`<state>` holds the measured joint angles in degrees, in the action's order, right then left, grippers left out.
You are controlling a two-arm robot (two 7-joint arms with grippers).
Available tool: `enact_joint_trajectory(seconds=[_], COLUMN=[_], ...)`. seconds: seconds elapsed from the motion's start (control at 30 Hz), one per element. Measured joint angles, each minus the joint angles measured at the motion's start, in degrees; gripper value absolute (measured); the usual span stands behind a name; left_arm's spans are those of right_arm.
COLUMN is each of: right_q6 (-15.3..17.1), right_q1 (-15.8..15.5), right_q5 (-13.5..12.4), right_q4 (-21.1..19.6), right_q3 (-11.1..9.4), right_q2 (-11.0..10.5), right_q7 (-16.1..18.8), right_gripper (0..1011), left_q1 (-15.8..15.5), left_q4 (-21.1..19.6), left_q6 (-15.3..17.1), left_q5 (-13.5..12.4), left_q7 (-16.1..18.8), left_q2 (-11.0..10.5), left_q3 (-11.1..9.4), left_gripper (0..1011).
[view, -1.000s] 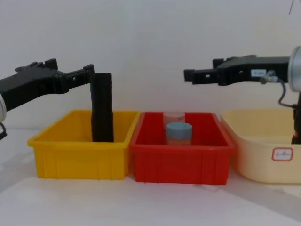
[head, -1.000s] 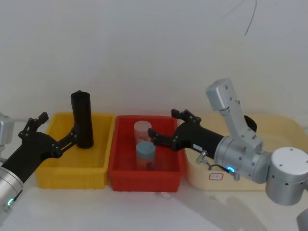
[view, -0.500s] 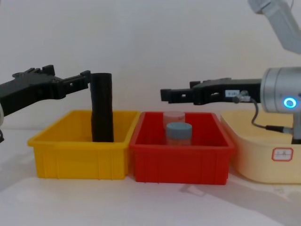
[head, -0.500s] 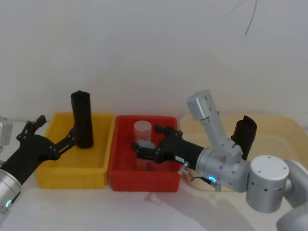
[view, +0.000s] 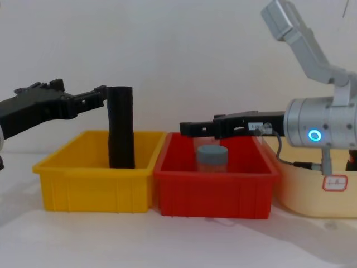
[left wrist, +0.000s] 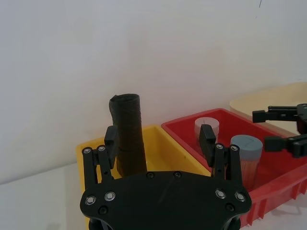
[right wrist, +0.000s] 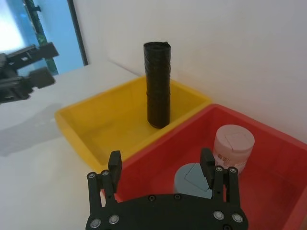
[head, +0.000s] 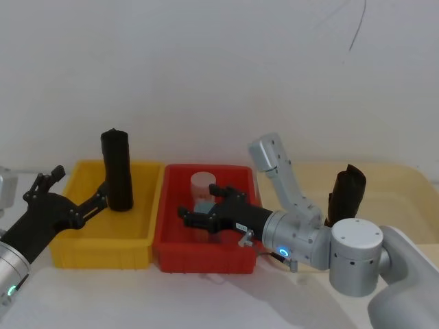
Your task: Pick up the garbage bag with the one hand and transfer it to the other hand.
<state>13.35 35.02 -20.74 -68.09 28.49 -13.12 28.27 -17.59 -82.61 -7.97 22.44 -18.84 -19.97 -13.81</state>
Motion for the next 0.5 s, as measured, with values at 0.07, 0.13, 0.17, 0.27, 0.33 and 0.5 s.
enact_joint_trajectory(seconds=[0.07, 0.13, 0.17, 0.27, 0.33, 0.5], right_q6=[-0.22, -0.41, -0.47, -0.71, -0.8, -1.0], right_q1=[0.74, 1.18, 1.37, 2.24, 2.5, 3.23], right_q5=[0.22, 0.42, 0.49, 0.91, 1.03, 1.46], right_q4=[1.59, 2.5, 2.94, 4.9, 5.49, 7.26], right_q3=[0.28, 0.43, 0.49, 0.72, 0.78, 0.8], right_q2=[0.47, 0.74, 0.85, 1.4, 1.56, 1.95], right_q7=[-0.18, -0.29, -0.35, -0.62, -0.69, -1.09], right_gripper=[1001, 1001, 1001, 1001, 1001, 1001], left_q1=[0.0, 0.0, 0.0, 0.0, 0.0, 0.0], left_q4=[0.03, 0.03, 0.04, 0.06, 0.07, 0.1], left_q6=[0.01, 0.03, 0.03, 0.04, 0.04, 0.04], left_q5=[0.0, 0.0, 0.0, 0.01, 0.0, 0.01], left_q7=[-0.01, -0.02, -0.03, -0.04, -0.04, -0.04], left_q2=[0.01, 0.01, 0.01, 0.01, 0.01, 0.01], left_q3=[0.02, 0.03, 0.04, 0.06, 0.06, 0.06], left_gripper=[1003, 1003, 1003, 1004, 1003, 1003])
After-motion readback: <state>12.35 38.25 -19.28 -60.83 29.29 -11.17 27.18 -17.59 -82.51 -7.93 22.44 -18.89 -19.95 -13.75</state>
